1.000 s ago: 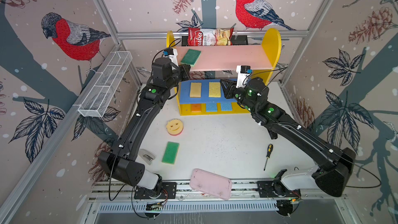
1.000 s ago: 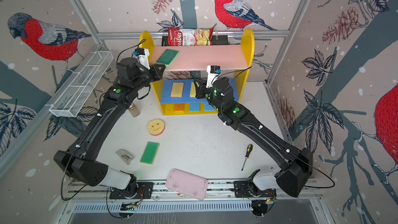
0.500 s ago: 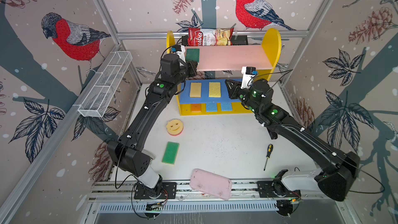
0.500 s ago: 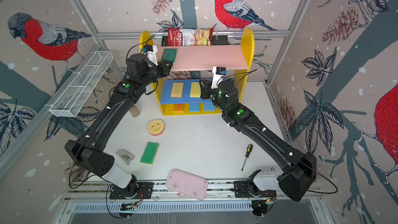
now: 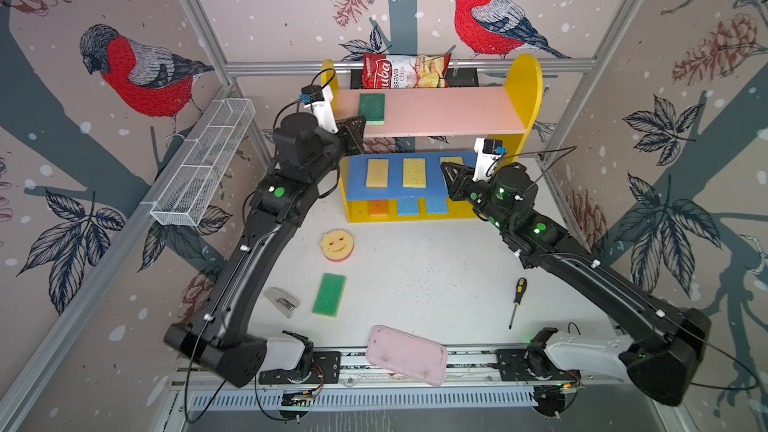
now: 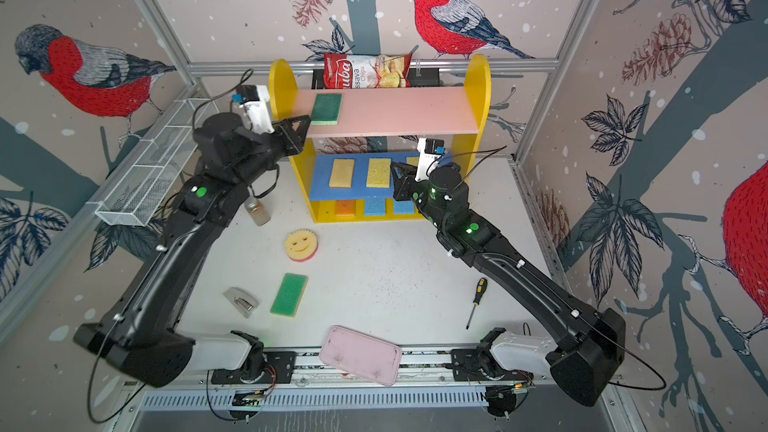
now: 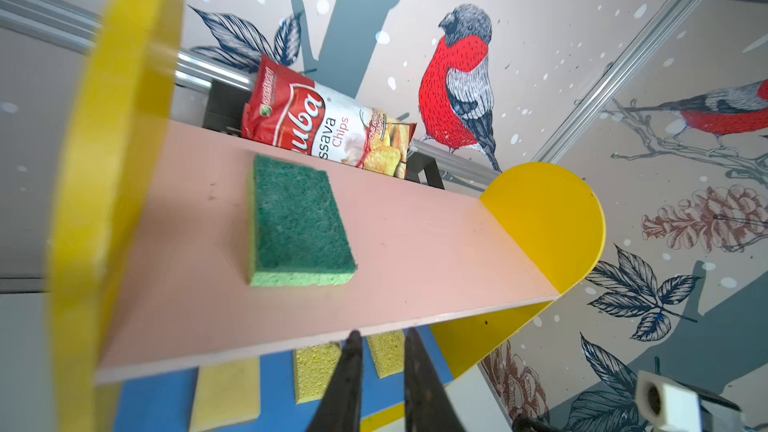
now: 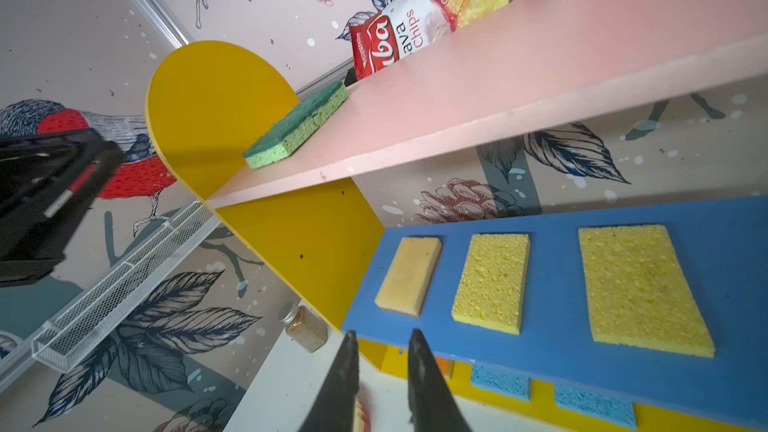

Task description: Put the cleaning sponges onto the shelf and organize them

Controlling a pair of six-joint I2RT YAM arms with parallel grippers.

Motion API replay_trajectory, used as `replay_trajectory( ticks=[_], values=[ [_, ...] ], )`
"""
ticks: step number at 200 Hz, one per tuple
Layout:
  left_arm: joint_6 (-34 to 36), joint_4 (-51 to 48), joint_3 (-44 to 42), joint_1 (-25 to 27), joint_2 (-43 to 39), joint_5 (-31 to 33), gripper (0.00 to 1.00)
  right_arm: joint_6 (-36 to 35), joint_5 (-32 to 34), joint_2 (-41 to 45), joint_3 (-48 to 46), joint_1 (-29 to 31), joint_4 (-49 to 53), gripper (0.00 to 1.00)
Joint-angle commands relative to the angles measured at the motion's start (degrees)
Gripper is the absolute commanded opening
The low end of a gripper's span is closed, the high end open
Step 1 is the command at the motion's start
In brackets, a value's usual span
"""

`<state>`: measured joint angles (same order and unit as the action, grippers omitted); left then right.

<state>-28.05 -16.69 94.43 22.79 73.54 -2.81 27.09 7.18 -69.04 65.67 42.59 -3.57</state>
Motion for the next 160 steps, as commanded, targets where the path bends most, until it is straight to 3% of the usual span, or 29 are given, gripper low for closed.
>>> replay_trajectory(
  ticks=[1,42,65,85,117,160],
  values=[
    [2.46,1.51,-4.64,0.07,-5.55,6.76,0.23,0.17,4.07,0.59,-2.15,2.30,0.43,0.24],
    [3.79,-4.67,-11.74,-0.01,-12.42,10.90,0.35,1.92,7.49,-2.39,-5.91,9.19,1.25,0.33],
    [3.41,-5.19,-18.70,-0.28,-17.77,13.61,0.49,3.72,6.19,-8.23,-6.45,14.12,1.54,0.49],
    [2.93,-6.91,-23.86,-1.26,-21.91,15.96,0.55,4.56,3.66,-15.01,-4.04,18.16,4.64,0.60],
    [2.27,-15.47,-29.98,-4.46,-21.81,14.01,0.78,3.05,0.13,-24.52,-0.22,22.33,8.44,0.64],
    [0.34,-14.78,-40.80,-6.95,-19.67,9.48,0.96,2.89,-3.25,-29.95,0.12,23.07,10.04,0.65]
  ],
)
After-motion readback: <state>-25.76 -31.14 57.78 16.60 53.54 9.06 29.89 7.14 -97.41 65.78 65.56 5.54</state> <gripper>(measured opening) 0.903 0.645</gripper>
